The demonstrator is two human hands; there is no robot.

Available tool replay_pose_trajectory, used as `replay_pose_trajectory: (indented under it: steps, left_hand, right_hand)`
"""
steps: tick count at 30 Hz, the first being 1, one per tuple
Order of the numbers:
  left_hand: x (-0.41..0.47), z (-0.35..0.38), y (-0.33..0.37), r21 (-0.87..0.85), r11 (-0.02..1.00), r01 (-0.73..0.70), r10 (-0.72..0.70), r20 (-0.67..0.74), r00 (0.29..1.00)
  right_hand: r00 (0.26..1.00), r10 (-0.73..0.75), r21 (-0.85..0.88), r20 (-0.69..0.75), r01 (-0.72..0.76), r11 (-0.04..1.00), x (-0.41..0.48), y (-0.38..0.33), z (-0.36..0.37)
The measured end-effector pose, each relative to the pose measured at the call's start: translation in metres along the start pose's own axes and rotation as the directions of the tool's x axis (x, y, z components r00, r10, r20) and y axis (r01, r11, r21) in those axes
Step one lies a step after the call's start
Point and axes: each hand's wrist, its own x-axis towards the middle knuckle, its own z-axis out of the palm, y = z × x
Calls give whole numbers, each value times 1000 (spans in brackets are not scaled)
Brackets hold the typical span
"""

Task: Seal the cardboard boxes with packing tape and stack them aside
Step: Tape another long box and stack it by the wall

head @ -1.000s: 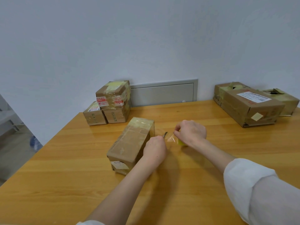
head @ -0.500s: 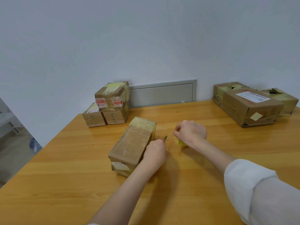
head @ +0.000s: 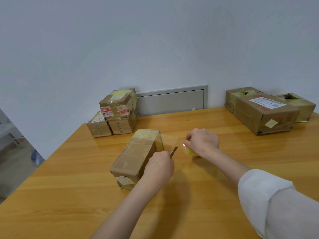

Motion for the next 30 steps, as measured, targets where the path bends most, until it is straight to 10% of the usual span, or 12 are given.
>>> replay_pose_trajectory:
  steps: [4,30]
  left_hand:
    - [3,-4,11,-38,996,-82,75,-169,983]
    - [26,20,3,-136,990,44,-46,-10,999]
  right_hand:
    - [1000,-4,-1,1,4,1000,2,0,1]
    - [999,46,110,5,-46,993,5,12,-4]
